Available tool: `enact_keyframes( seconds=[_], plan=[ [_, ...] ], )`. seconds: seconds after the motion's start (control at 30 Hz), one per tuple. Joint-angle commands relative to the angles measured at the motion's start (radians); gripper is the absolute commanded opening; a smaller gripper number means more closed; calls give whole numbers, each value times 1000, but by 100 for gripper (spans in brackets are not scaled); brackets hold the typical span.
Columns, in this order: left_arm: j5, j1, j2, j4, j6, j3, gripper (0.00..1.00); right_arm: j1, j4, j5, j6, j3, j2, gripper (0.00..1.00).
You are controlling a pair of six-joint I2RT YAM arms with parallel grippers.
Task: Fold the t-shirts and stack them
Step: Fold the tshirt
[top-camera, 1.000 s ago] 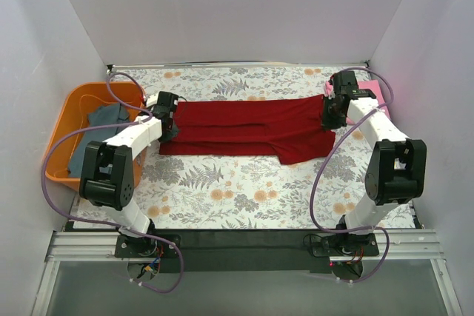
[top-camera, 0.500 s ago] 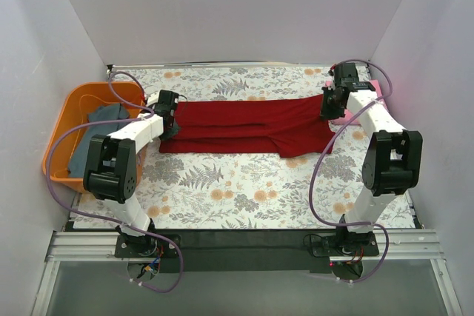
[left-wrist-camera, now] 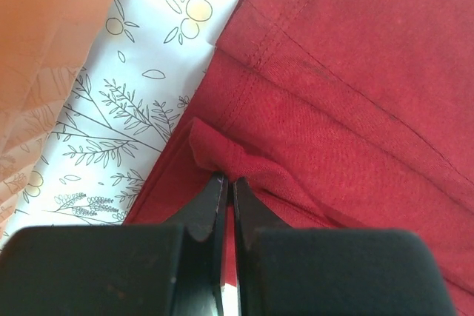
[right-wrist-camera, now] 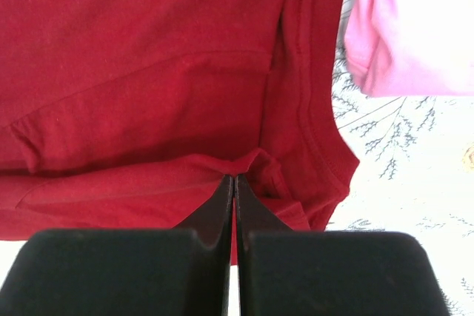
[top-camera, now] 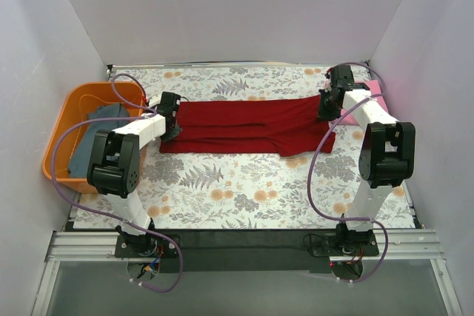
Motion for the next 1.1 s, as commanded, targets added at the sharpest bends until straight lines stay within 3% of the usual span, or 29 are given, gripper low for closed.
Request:
enact_keyframes(
  seconds=[0.0,0.9,1.0,1.07],
  plan=[
    [-60,11,-12,6,-25,16,0,-8,49,34,-14,30,0,1],
    [-120,30,13,-3,-49,15,0,-12,142,34,-30,47,50,1],
    [-100,28,14,-2,-45,21,7,-11,150,16,-33,51,58,10],
    [-89,30,7,-2,-34,29,18,-12,152,8,-33,53,55,17]
  ],
)
